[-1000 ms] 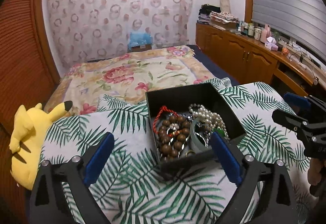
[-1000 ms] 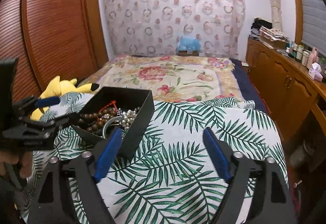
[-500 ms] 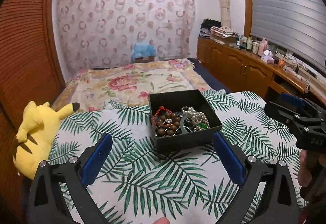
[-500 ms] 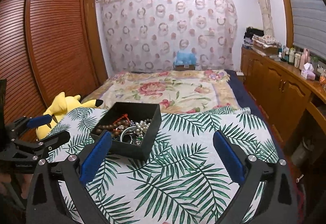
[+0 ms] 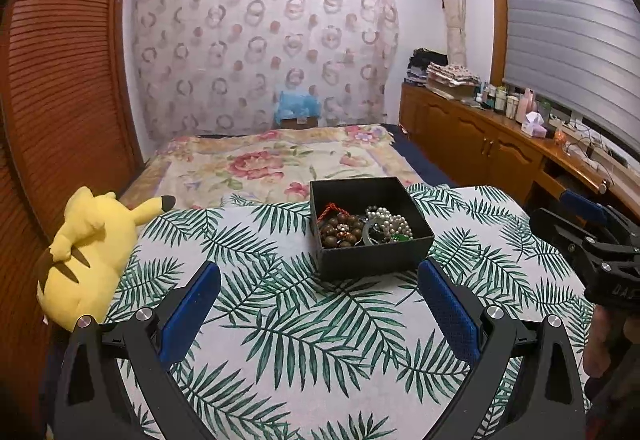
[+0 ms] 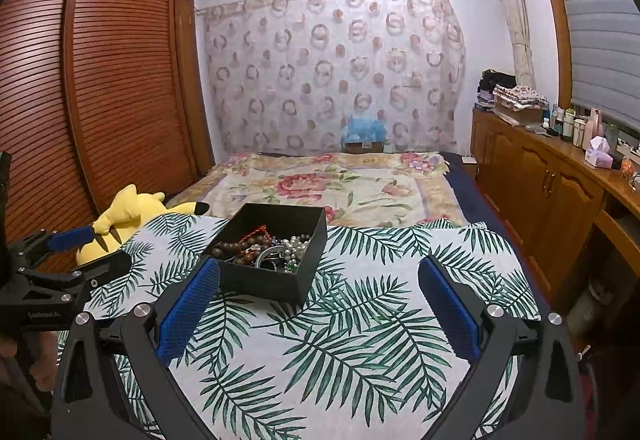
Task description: Organize jewelry
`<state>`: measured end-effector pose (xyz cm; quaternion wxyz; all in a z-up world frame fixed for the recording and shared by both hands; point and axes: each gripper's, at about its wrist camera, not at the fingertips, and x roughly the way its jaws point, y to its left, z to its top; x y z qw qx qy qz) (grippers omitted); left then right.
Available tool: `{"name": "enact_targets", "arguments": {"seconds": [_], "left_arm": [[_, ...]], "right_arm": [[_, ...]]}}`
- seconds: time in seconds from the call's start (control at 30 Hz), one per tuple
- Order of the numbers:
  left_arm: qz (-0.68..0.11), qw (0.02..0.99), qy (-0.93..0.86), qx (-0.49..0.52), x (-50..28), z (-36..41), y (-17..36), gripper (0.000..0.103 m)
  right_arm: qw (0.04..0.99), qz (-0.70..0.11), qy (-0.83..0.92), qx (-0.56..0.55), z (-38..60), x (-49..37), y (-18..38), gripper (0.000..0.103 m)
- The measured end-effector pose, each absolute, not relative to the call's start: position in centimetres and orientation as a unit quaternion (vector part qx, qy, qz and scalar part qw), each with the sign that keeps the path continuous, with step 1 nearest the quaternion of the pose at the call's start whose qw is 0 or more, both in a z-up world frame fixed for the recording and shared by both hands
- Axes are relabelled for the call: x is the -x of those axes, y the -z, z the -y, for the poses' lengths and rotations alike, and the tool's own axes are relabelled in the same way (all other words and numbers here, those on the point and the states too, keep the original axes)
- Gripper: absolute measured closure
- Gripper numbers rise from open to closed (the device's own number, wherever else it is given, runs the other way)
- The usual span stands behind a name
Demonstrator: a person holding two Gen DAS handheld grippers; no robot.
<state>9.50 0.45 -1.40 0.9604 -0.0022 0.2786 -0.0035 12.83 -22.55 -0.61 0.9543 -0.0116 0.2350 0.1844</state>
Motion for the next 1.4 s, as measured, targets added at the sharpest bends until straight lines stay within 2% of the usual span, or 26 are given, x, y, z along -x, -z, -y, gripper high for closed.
{"name": "enact_targets", "arguments": {"seconds": [1.4], "left_arm": [[-0.279, 0.960, 0.005, 0.002, -9.08, -0.33, 1.69, 0.008]], "right_arm": [[0.954, -0.237, -0.185, 0.014, 22.03, -12.20, 1.01, 0.003]]}}
